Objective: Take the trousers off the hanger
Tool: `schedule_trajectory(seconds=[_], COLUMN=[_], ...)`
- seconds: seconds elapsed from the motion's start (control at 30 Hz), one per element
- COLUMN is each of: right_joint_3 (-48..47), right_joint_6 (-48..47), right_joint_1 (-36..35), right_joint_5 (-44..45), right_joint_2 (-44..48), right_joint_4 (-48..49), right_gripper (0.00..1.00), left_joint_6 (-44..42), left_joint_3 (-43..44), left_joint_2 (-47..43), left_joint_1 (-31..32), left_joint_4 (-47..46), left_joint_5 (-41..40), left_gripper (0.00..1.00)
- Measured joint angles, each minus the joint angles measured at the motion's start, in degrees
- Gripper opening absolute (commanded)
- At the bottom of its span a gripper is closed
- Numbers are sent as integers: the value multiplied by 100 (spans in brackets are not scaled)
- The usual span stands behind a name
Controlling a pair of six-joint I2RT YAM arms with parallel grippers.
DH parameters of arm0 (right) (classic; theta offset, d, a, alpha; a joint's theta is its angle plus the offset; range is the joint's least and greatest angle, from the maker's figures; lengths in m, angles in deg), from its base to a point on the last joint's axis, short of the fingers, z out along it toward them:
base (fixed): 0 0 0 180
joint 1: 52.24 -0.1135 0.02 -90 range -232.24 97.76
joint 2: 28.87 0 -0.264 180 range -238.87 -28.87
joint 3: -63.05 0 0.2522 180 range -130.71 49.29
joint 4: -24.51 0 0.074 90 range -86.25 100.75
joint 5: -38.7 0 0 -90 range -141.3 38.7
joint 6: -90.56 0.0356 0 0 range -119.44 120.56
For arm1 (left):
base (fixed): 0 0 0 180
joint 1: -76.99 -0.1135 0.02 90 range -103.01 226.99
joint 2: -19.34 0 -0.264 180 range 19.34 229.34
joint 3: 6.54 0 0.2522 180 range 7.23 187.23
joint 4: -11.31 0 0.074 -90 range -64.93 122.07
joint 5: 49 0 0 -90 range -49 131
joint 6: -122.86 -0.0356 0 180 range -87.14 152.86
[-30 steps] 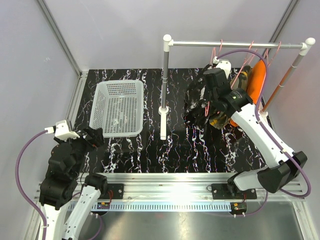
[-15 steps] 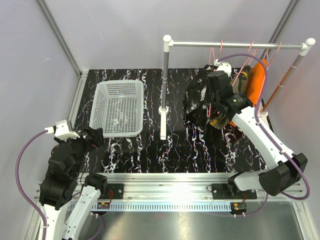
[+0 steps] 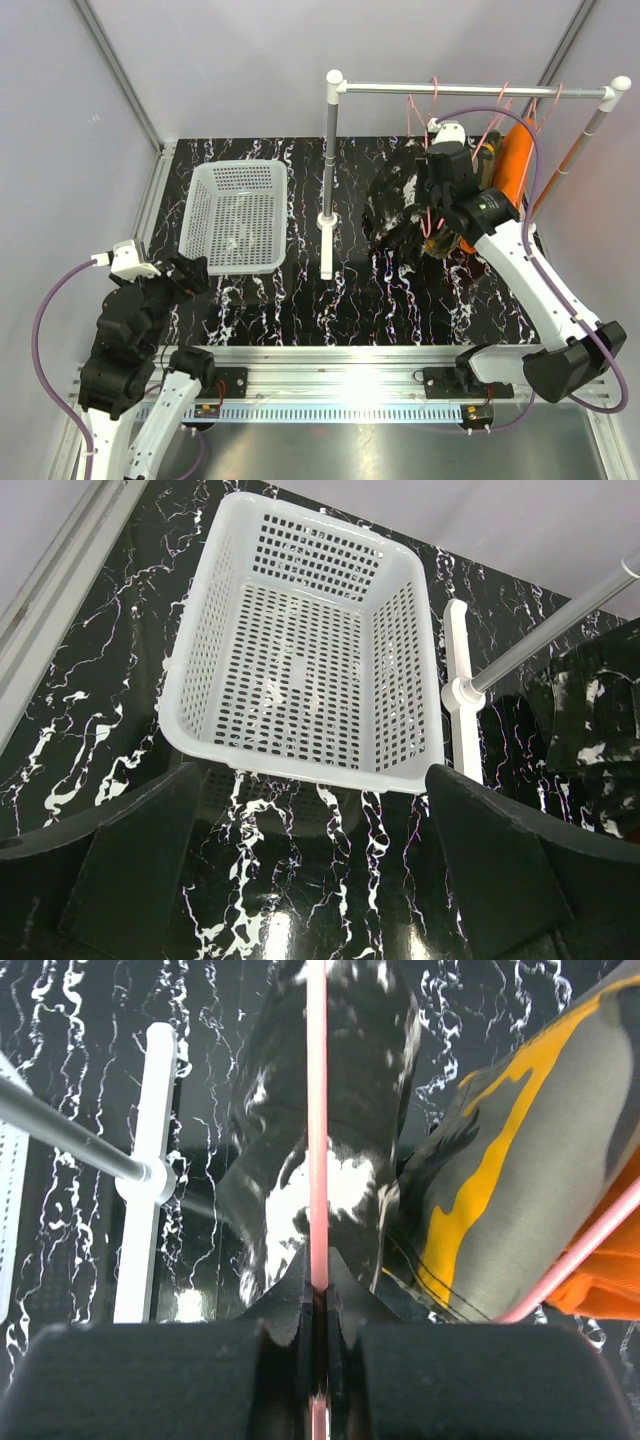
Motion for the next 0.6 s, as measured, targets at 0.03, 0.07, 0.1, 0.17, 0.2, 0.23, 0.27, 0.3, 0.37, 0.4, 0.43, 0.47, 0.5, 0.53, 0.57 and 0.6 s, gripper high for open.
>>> schedule_trajectory(seconds=[0.03,0.07,0.1,0.17,0.2,0.23,0.27,0.3,0.37,0.4,0.43,0.47,0.5,0.53,0.57,0.6], right_joint_3=[-105,-188,-293,-437,-485,-511,-549,-584,-719,-785,-850,-883,-916,-966,-1029,-1108], right_joint_6=[-72,-114,-164,-245,-280,-310,-339,-354,-396,-417,-448,-466,-490,-505,-520,-535], right_joint_1=[0,0,0,0,0,0,0,0,0,0,0,0,0,0,0,0], right_joint_5=[-39,-63,-92,-142,-155,-177,-188,-190,-197,-197,-197,-201,-208,-223,-243,-278], right_joint_2=[0,0,7,61,111,177,238,278,334,350,367,380,387,387,380,374], right_joint_4=[-72,-122,-173,-181,-184,-175,-184,-181,-186,-162,-157,-157,-164,-181,-190,-212], right_gripper=[0,0,0,0,0,0,0,0,0,0,0,0,0,0,0,0], left_joint_6=[-2,-2,-2,-7,-7,-7,-7,-7,-9,-11,-11,-13,-15,-17,-20,-26], left_joint_3=[0,0,0,0,0,0,0,0,0,0,0,0,0,0,2,2], left_joint_2=[0,2,4,11,13,13,13,13,13,17,22,33,48,70,101,136], left_joint_1=[0,0,0,0,0,0,0,0,0,0,0,0,0,0,0,0], left_joint_4=[-7,-13,-20,-31,-33,-31,-33,-31,-33,-33,-33,-33,-35,-42,-52,-76], left_joint_5=[17,33,48,61,63,68,68,70,72,74,76,90,101,125,155,201], left_gripper=[99,99,99,99,99,99,99,99,99,99,99,99,99,99,99,99])
